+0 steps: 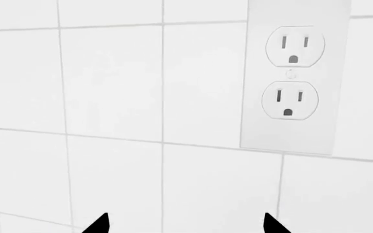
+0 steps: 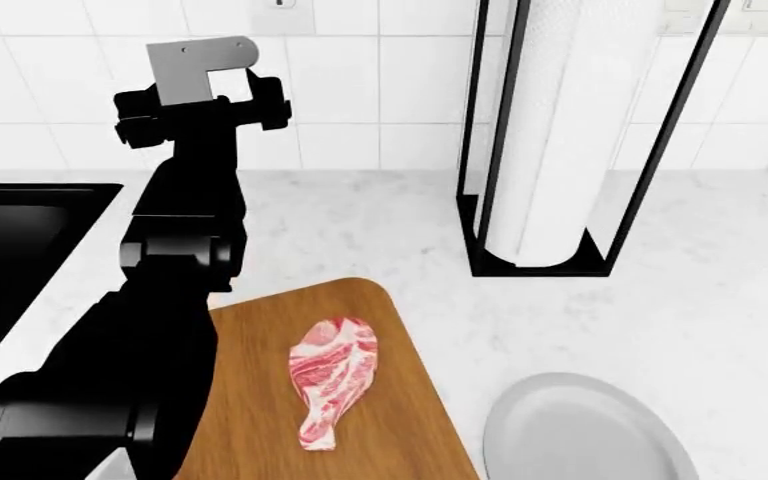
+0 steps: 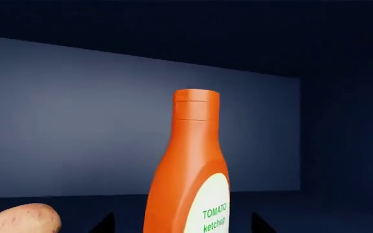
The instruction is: Pick the pork chop from the plate and place it on the cutting board. Then pick the condiment bottle from the cabinet and place it next to the cutting board.
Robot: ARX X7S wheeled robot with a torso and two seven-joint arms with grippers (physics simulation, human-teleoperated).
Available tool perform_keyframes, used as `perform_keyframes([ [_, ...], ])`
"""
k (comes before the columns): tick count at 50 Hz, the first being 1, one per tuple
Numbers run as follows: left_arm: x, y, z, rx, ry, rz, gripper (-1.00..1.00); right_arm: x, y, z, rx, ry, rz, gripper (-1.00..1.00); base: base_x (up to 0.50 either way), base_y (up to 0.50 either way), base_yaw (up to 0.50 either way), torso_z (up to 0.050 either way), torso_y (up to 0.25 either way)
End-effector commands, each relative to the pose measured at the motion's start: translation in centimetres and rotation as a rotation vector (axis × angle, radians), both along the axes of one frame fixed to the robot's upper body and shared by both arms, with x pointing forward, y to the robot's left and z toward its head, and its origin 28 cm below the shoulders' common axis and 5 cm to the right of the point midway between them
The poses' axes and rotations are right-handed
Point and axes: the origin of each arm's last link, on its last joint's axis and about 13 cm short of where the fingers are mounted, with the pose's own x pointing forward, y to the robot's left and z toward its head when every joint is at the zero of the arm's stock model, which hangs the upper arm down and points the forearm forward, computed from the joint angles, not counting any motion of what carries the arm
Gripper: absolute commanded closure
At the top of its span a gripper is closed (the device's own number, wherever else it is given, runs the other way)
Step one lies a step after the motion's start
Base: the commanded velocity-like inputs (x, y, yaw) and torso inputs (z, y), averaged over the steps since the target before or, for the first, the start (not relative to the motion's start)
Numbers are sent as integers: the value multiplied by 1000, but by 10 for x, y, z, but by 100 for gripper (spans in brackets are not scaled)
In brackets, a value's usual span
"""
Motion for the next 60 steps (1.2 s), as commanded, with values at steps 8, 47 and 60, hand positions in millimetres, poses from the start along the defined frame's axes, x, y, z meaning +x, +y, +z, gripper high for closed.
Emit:
perform_keyframes([
  [8,0,0,0,-4,-1,-3,-100,36,-5,-29,4,187,-24,-100,0,0,0,0,0],
  [47,0,0,0,-3,-2,-5,-100,16,-1,-15,4,81,2,100,1,-1,-1,-2,0],
  [60,0,0,0,2,-1,-4,-100,-26,13,14,-69,-180,54,100,0,0,0,0,0],
])
